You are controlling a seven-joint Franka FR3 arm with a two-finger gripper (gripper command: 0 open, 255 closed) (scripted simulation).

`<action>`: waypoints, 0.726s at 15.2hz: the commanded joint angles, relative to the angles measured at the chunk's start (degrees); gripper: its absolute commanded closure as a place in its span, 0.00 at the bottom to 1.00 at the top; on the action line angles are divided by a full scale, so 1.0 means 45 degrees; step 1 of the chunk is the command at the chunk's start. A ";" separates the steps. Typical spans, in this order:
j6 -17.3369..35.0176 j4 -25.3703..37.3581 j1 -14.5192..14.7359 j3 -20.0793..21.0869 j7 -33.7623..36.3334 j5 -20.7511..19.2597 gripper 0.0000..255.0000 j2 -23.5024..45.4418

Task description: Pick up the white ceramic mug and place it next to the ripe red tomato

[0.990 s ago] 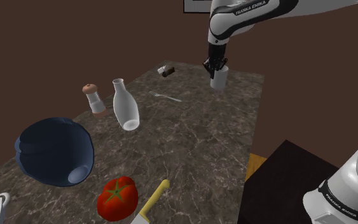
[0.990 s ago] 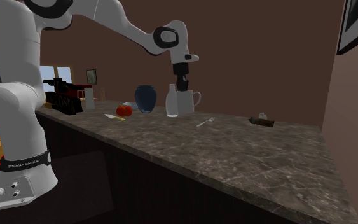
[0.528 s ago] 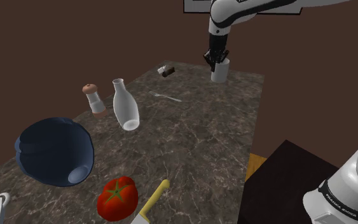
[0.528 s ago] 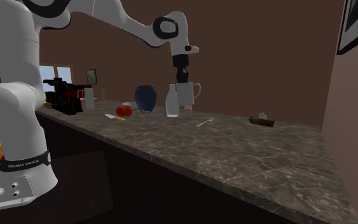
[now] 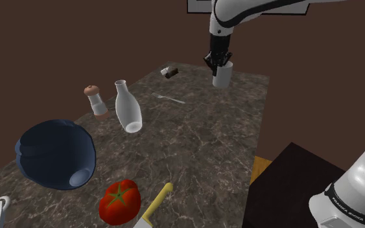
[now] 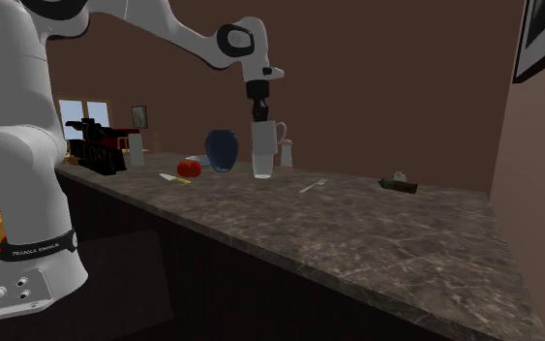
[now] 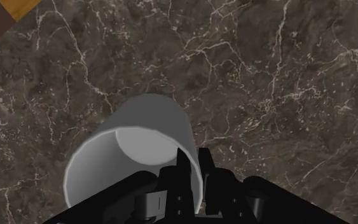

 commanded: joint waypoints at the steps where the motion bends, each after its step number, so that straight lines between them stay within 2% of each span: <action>1: 0.0123 -0.0649 0.0255 0.0244 0.0515 0.0010 1.00 -0.0502; 11: 0.0172 -0.2634 0.1543 0.1711 0.3163 0.0301 1.00 -0.2335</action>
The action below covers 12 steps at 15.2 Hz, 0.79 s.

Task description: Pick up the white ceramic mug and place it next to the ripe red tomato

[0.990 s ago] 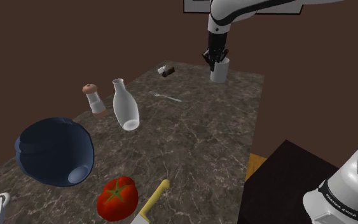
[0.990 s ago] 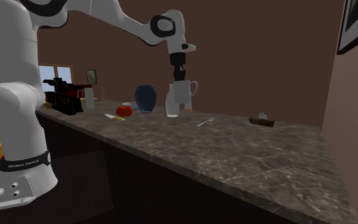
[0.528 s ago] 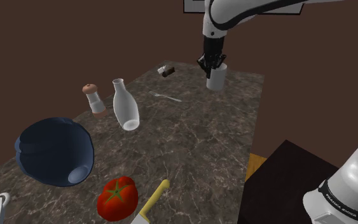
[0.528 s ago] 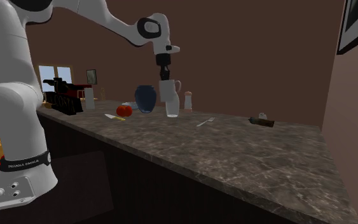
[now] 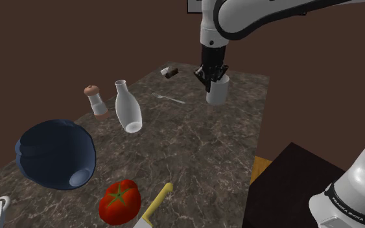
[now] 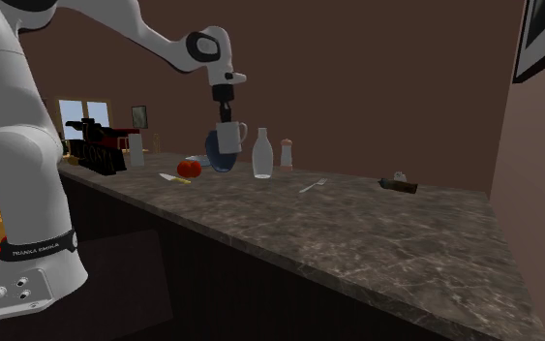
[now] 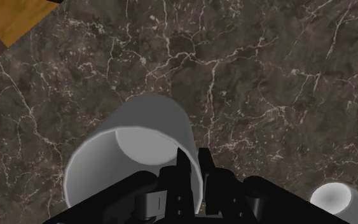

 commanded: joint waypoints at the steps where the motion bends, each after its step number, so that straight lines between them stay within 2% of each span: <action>1: -0.0061 -0.0165 0.0262 0.0337 0.0590 0.0069 1.00 -0.0204; 12: -0.0357 -0.0487 0.1678 0.2350 0.3838 0.0478 1.00 -0.0731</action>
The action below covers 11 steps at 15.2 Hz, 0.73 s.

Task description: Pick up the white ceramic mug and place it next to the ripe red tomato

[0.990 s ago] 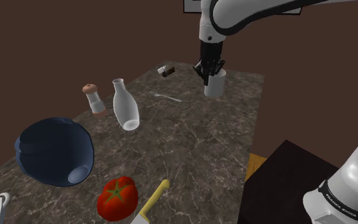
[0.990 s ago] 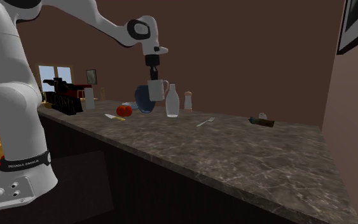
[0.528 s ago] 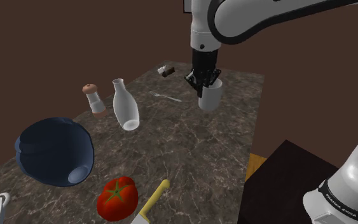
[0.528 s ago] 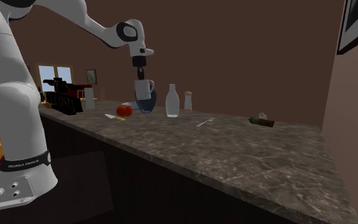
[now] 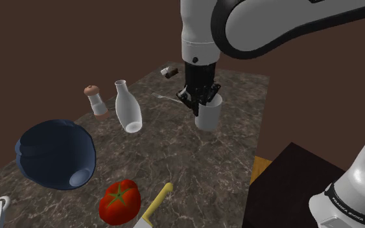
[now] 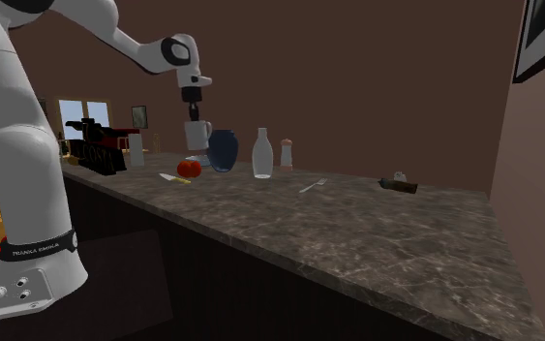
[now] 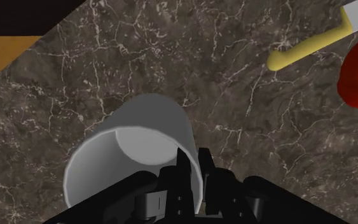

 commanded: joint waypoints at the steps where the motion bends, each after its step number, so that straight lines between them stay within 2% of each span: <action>1: 0.0038 -0.0060 0.0231 0.0351 0.0583 0.0053 1.00 -0.0004; 11: -0.0392 0.1304 0.1430 0.2427 0.4000 -0.0279 1.00 0.1173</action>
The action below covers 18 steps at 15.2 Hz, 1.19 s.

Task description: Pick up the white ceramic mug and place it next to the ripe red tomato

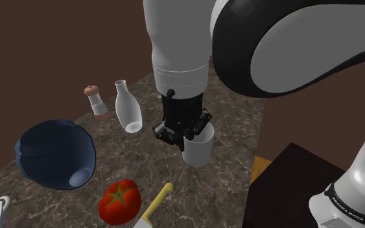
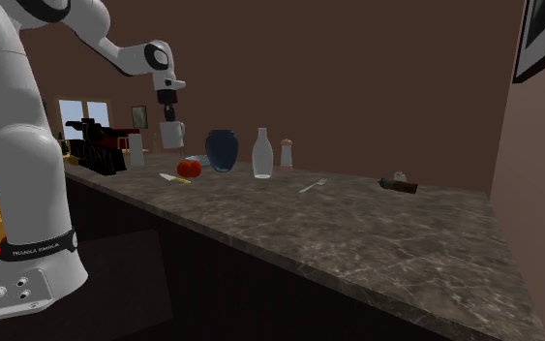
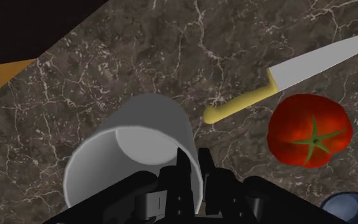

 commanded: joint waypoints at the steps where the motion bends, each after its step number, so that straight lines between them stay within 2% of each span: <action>1: -0.0094 0.0472 0.0270 0.0478 0.0852 -0.0220 1.00 0.0481; 7: -0.0573 0.2123 0.1206 0.1653 0.3213 -0.1200 1.00 0.2144; 10: -0.0940 0.3194 0.1880 0.2113 0.4439 -0.1923 1.00 0.3232; 11: -0.1202 0.3890 0.2327 0.2344 0.5132 -0.2396 1.00 0.3923; 18: -0.0046 0.2801 0.2343 0.2230 0.5281 -0.2505 1.00 0.4019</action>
